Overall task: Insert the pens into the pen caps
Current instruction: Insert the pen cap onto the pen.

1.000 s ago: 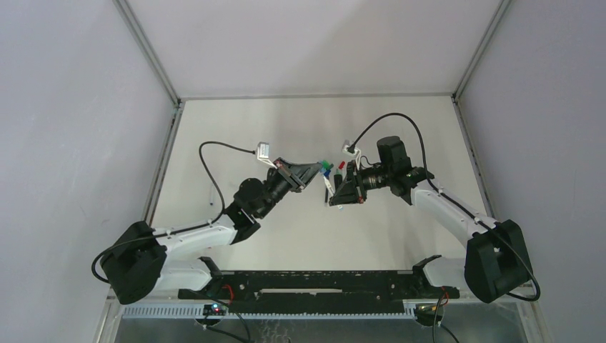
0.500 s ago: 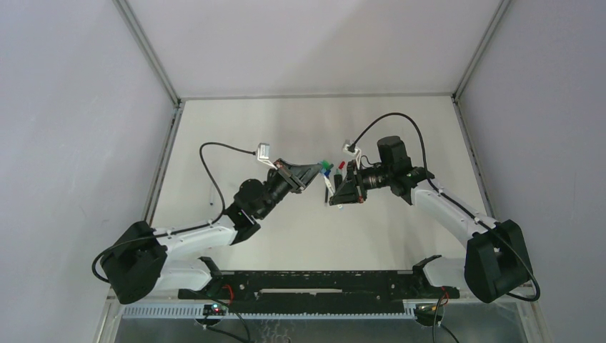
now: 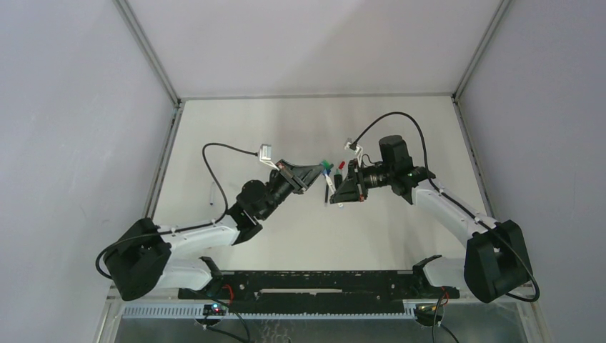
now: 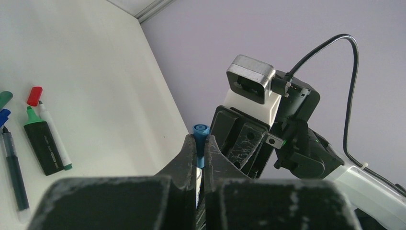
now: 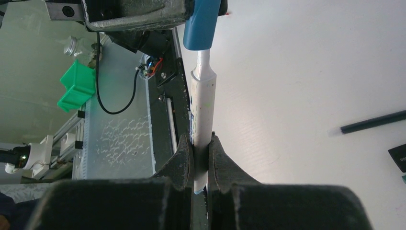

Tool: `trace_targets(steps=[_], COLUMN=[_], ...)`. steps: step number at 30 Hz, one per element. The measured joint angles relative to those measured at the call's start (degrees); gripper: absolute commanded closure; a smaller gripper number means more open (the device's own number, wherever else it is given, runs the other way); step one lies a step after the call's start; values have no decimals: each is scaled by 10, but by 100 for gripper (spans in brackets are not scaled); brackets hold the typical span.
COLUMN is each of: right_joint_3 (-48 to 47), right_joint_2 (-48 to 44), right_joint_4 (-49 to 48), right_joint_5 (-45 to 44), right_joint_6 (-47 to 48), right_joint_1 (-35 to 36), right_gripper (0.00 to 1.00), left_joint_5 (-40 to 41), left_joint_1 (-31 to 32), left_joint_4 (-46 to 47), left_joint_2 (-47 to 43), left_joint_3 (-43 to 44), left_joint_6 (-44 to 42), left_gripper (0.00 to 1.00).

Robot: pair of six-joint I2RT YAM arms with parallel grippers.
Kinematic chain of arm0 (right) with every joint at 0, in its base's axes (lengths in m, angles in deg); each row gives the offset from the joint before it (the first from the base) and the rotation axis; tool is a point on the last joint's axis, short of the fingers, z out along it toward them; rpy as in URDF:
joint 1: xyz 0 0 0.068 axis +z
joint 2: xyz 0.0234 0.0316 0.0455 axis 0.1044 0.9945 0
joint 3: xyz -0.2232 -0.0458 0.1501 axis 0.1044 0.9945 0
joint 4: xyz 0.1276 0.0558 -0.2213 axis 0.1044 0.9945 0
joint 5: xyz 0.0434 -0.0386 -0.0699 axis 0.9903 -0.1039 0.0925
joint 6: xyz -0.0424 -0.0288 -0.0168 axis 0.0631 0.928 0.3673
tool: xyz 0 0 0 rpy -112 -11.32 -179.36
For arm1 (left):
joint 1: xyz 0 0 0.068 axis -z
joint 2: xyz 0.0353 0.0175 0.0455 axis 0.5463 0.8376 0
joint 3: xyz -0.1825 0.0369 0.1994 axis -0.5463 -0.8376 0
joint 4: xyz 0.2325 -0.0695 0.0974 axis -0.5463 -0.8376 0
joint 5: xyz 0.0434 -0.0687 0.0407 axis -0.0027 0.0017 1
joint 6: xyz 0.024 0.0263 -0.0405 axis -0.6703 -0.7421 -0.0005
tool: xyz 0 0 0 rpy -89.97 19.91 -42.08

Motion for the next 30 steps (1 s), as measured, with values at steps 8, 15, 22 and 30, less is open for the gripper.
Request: trace_targets(steps=[8, 15, 22, 30], right_joint_3=[3, 10, 10, 10], right_joint_2=[0, 0, -3, -14], right_joint_4=[2, 11, 19, 22], right_joint_5=[-2, -8, -12, -34], right_joint_6=[-5, -5, -3, -3], right_joint_1=[-2, -2, -3, -2], right_gripper=[100, 100, 100, 100], left_joint_5=[27, 61, 75, 88], left_joint_1=[13, 35, 45, 57], left_joint_4=[-2, -37, -53, -78], left_joint_2=[6, 5, 1, 1], left_joint_3=[0, 1, 2, 18], left_joint_6=[-2, -15, -16, -24], left_gripper=[100, 100, 100, 100])
